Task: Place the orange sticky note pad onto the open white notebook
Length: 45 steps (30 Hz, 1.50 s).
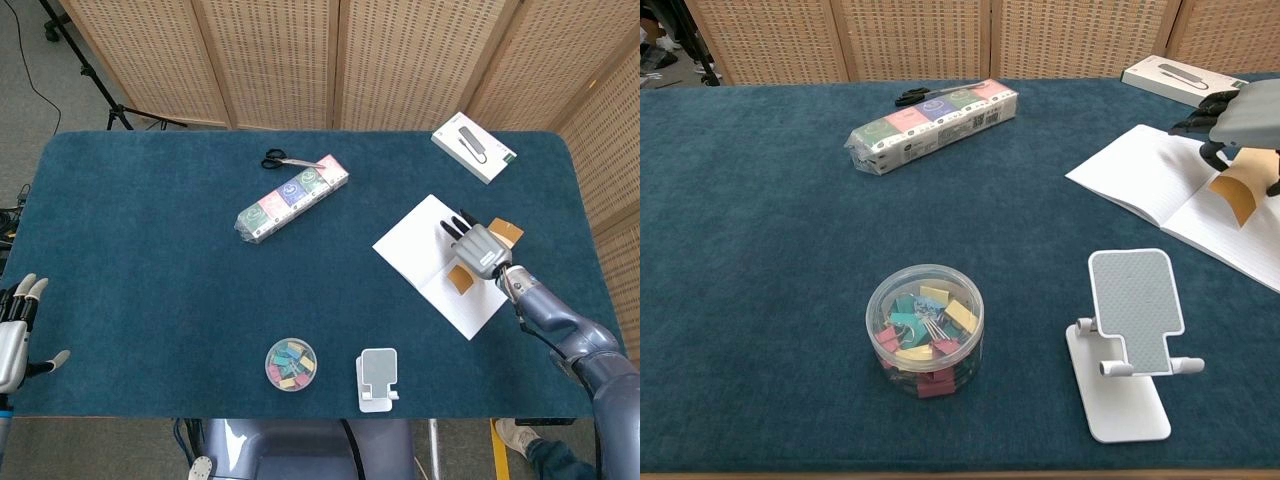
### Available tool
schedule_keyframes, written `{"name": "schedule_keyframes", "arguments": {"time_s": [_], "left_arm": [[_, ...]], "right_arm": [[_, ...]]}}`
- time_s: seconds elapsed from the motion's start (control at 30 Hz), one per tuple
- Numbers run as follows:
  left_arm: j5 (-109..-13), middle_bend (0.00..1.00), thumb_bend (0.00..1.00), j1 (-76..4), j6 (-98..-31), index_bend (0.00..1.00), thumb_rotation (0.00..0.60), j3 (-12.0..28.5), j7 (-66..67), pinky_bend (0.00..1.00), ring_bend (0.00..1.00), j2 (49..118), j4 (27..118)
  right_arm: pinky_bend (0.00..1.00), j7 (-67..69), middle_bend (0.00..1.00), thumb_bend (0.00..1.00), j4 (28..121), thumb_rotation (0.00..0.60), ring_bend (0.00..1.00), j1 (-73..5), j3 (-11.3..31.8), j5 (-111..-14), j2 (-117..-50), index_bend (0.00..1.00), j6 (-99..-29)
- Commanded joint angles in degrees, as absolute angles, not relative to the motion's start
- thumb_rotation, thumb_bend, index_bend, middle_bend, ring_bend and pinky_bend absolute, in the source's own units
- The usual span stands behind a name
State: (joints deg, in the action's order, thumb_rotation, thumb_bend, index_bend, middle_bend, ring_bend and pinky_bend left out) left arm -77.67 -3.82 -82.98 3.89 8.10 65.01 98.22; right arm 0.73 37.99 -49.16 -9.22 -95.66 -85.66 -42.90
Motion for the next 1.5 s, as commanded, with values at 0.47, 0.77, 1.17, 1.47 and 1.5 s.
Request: {"name": "schedule_keyframes", "arguments": {"time_s": [0.47, 0.77, 1.17, 1.47, 1.5], "left_arm": [[-77.0, 0.00, 0.00, -4.1, -82.5, 0.00, 0.600, 4.0, 8.3, 0.00, 0.00, 65.1, 98.0], [-76.9, 0.00, 0.00, -4.1, -82.5, 0.00, 0.600, 4.0, 8.5, 0.00, 0.00, 65.2, 98.1], [-77.1, 0.00, 0.00, -4.1, -82.6, 0.00, 0.600, 3.8, 8.2, 0.00, 0.00, 65.0, 98.2], [-77.3, 0.00, 0.00, -4.2, -82.4, 0.00, 0.600, 3.6, 8.0, 0.00, 0.00, 64.9, 98.2], [-77.4, 0.00, 0.00, -4.1, -82.4, 0.00, 0.600, 3.6, 7.9, 0.00, 0.00, 64.9, 98.2]], "right_arm": [[0.00, -1.0, 0.00, 0.17, 39.5, 0.600, 0.00, -50.1, -7.9, -93.1, -87.0, 0.31, -36.4], [0.00, -2.8, 0.00, 0.16, 43.8, 0.600, 0.00, -50.5, -5.3, -90.4, -85.1, 0.15, -35.5], [0.00, -7.4, 0.00, 0.16, 50.2, 0.600, 0.00, -50.7, -2.8, -87.3, -81.7, 0.10, -35.2], [0.00, -11.2, 0.00, 0.16, 58.2, 0.600, 0.00, -49.2, -0.5, -84.2, -76.9, 0.10, -38.1], [0.00, -11.1, 0.00, 0.18, 59.0, 0.600, 0.00, -49.0, -0.3, -84.0, -76.4, 0.10, -38.5]]}}
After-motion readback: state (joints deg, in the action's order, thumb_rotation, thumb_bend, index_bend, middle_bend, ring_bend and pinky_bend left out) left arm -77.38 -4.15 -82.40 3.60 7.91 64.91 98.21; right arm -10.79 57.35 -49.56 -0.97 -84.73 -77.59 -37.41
